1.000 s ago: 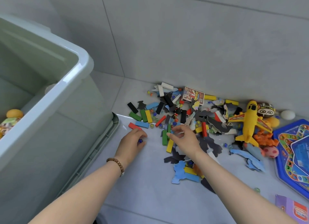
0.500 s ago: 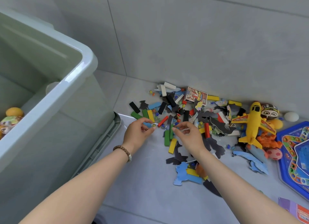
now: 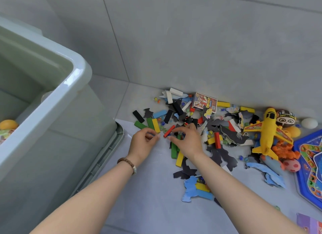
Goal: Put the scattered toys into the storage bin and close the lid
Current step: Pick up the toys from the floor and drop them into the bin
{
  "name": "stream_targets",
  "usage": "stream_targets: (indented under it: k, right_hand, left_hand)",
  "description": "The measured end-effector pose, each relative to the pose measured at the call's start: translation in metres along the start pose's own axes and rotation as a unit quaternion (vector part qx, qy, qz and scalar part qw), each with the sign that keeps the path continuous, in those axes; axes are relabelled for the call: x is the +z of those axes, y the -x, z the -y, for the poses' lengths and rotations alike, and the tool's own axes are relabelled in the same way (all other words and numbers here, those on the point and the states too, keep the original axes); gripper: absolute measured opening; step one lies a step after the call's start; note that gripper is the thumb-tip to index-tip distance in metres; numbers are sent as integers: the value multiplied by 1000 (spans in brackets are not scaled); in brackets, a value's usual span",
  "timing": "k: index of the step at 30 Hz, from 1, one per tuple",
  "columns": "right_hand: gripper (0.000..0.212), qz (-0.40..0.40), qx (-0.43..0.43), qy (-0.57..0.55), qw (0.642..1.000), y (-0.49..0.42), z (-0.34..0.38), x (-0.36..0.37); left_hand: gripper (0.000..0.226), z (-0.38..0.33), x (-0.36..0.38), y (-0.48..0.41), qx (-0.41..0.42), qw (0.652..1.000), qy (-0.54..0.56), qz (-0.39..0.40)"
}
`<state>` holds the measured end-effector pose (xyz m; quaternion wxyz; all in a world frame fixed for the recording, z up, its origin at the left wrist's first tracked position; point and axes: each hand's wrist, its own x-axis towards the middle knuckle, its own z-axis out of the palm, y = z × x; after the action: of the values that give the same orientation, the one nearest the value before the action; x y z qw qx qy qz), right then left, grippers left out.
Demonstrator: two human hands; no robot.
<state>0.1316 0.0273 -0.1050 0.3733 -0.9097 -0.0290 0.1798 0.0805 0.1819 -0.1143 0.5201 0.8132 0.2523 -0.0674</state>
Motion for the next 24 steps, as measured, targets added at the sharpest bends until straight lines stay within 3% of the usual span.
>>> stream_targets:
  k: [3,7,11,14,17,20,22,24]
  right_hand:
    - [24,-10,1,55,998,-4,2,6]
    - [23,-11,4,108,994,-5,3,9]
    - [21,-8,21,83,996,-6,3,9]
    - [16,-28,27,-21,999,-5,7,6]
    - [16,7,-22,-132,991,6,19,-3]
    - [20,59,-63,-137,987,13,24,-15]
    - [19,8,-9,-182,983,8,12,-28]
    - [14,-39,48,-208,976,3,-7,-40]
  left_hand:
    - [14,-6,-9,3,-91,976,191,-52]
    - [12,-12,-14,1,-193,914,356,-33]
    - [15,-12,-19,1,-210,896,392,0]
    - [17,-14,-21,4,-222,880,418,41]
    - [27,-21,-16,7,-258,827,488,105]
    - [37,-31,-9,10,-286,777,540,148]
    - [31,-35,-6,8,-293,774,548,122]
    - [26,-32,-6,5,-287,815,495,87]
